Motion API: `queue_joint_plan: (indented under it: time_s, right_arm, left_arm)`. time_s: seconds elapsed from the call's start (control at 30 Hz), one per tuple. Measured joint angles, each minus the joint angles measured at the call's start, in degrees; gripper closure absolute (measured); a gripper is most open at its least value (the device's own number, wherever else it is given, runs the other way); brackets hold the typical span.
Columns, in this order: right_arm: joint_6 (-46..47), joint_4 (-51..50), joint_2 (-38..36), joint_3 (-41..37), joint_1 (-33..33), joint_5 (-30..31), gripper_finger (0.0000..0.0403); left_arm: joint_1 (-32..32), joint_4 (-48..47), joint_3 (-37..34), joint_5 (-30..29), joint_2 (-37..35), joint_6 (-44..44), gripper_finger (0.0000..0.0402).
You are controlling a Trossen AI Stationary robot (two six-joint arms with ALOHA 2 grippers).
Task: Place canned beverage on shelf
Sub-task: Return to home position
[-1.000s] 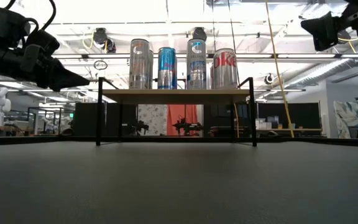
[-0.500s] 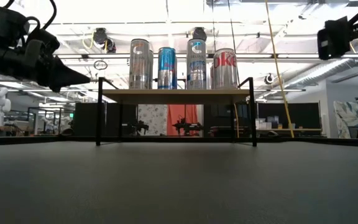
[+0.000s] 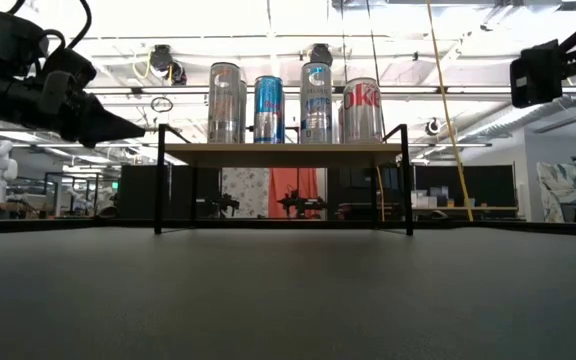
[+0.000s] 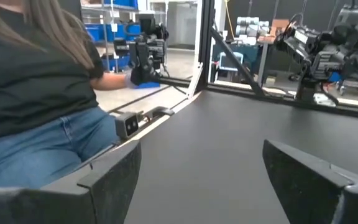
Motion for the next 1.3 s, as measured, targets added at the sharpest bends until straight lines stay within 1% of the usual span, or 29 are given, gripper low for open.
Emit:
queue_joint_plan:
  time_s: [0.1, 0.33, 0.43, 1.07, 1.17, 1.3]
  right_arm:
    - [0.8, -0.5, 0.0, 0.0, 0.0, 0.0, 0.0085]
    - [7.9, -0.4, 0.0, -0.1, 0.0, 0.0, 0.0085]
    - [8.1, -0.4, 0.0, -0.2, 0.0, 0.0, 0.0085]
    - [8.1, -0.5, 0.0, -0.2, 0.0, -0.1, 0.0085]
    - [8.1, -0.8, -1.3, -0.3, 0.0, -0.1, 0.0085]
    - [8.1, -2.0, -4.6, -0.3, 0.0, -0.1, 0.0085]
  left_arm:
    - [0.0, -0.6, 0.0, 0.0, 0.0, 0.0, 0.0401]
    - [0.0, -4.3, 0.0, -0.1, 0.0, -0.6, 0.0401]
    - [0.0, -4.3, 0.0, -0.1, 0.0, -3.0, 0.0401]
    - [0.0, -4.5, 0.0, -0.2, 0.0, -3.0, 0.0401]
    - [0.0, -4.5, 0.0, -0.2, 0.0, -3.0, 0.0401]
    - [0.0, -4.4, 0.0, -0.2, 0.0, -3.1, 0.0401]
